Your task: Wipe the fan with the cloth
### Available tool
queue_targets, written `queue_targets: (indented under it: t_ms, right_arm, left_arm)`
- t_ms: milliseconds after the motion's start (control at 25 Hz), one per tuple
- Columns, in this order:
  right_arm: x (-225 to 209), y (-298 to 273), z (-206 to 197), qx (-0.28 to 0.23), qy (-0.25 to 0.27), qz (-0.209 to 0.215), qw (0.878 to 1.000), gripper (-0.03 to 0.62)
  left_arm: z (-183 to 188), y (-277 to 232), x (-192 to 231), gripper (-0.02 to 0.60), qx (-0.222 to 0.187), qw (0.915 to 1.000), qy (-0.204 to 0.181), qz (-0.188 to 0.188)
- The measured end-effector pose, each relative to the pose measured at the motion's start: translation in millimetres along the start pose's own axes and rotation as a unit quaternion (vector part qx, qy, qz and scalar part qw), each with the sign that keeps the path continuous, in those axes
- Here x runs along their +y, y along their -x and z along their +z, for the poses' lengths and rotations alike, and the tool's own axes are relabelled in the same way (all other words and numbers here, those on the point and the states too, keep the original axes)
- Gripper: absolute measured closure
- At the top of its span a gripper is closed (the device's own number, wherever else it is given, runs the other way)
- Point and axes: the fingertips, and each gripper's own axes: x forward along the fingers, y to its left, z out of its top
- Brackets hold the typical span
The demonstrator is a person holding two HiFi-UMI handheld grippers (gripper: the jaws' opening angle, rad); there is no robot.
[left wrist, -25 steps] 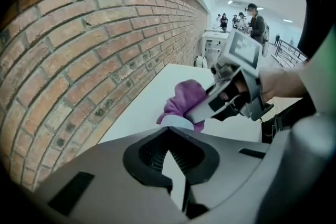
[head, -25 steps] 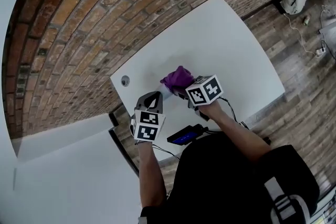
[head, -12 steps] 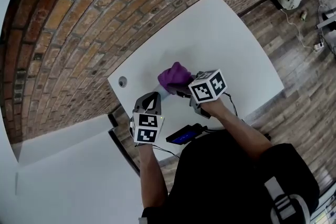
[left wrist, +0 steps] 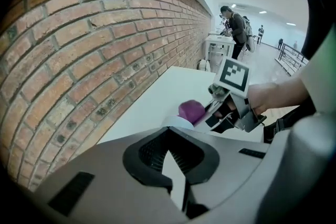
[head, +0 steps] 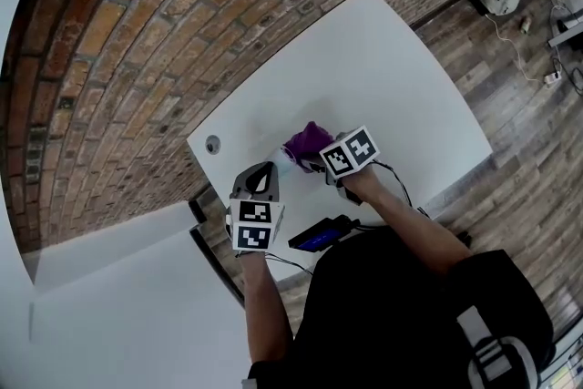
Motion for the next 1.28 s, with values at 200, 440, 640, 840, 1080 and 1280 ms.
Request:
queue_targets:
  t_ms: [200,440,640,840,1080,1280]
  right_arm:
    - [7.2,20.4,14.5,-0.041,-0.033,0.024,0.998,0.528]
    - [89.8,42.6,63.5,-0.100,0.026,0.150,0.983,0.528]
    - [54.9,27.0,51.1,-0.114,-0.012,0.107,0.988,0.528]
    - [9.7,5.1,17.9,-0.073,-0.046,0.063,0.994,0.528]
    - [-19.3,21.8,21.3,-0.098,-0.119,0.054,0.987,0.528]
    - [-7.2,49.5,52.2,-0.142,-0.132,0.103,0.976,0.528]
  left_arm:
    - [-0.4,0.2,1.5,0.581,-0.003,1.0000,0.005,-0.002]
    - [-0.1,0.4,1.5,0.581,-0.006,0.9999,0.008,-0.001]
    - [-0.8,0.7,1.1,0.581,-0.005,0.9999,0.009,-0.002]
    - [0.3,0.8,0.8,0.581,-0.005,0.9999,0.015,-0.005]
    - [0.7,2.3,-1.5,0.581,-0.006,0.9996,0.026,-0.012]
    - [1.4,2.5,-0.9,0.581,-0.005,0.9997,0.022,-0.010]
